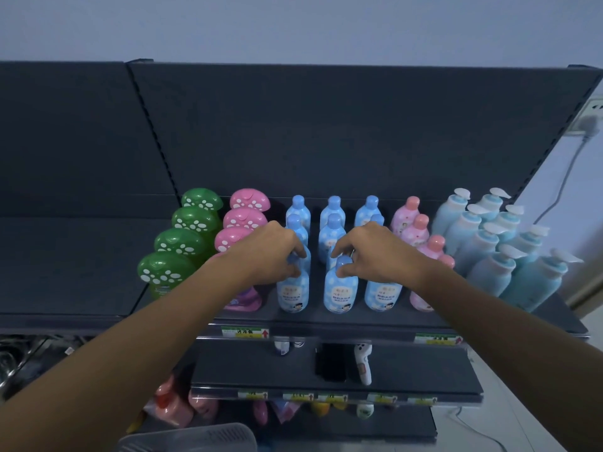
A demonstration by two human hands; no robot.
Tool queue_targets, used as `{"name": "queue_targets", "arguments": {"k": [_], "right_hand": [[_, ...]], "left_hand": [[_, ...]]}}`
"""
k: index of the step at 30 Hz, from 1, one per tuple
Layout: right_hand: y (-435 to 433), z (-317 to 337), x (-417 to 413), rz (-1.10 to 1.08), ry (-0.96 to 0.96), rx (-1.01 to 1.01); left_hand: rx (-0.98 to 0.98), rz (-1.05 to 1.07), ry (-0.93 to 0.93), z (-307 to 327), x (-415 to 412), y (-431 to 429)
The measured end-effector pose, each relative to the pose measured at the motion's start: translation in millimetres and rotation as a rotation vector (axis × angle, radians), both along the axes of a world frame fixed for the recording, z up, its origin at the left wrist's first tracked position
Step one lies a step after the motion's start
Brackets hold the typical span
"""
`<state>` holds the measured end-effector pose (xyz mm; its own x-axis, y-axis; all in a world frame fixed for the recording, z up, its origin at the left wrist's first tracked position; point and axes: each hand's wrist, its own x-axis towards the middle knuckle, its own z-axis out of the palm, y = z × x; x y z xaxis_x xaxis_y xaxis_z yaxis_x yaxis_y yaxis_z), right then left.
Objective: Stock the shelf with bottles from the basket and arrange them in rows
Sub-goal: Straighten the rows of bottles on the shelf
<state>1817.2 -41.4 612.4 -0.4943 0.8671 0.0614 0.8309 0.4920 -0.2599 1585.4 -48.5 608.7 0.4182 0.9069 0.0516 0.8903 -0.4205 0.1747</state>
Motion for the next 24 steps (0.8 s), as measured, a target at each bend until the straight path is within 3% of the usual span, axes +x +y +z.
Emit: {"name": "queue_targets", "arguments": {"k": [4,7,11,15,24], "right_hand": [[17.5,13.0,0.1,-0.042,0.065,0.095],[34.8,15.1,0.0,-0.076,-0.025,0.105],[44.2,7.0,-2.4,-0.063,-0.086,-0.002],[47.8,-0.6,-5.1,-0.059,-0.064,0.012],[53.6,-3.1,-5.5,-0.026,-0.022,0.02]], "left_hand": [[0.089,0.056,-0.065,9.2,-1.9,11.2],[0.156,0.091,-0.045,12.7,-2.4,27.0],[0.079,0.082,-0.016,8.8,1.1,40.2],[-0.016,0.079,-0.021,0.0,4.6,46.3],[0.046,0.059,-0.016,-6.3,-3.8,57.0]]}}
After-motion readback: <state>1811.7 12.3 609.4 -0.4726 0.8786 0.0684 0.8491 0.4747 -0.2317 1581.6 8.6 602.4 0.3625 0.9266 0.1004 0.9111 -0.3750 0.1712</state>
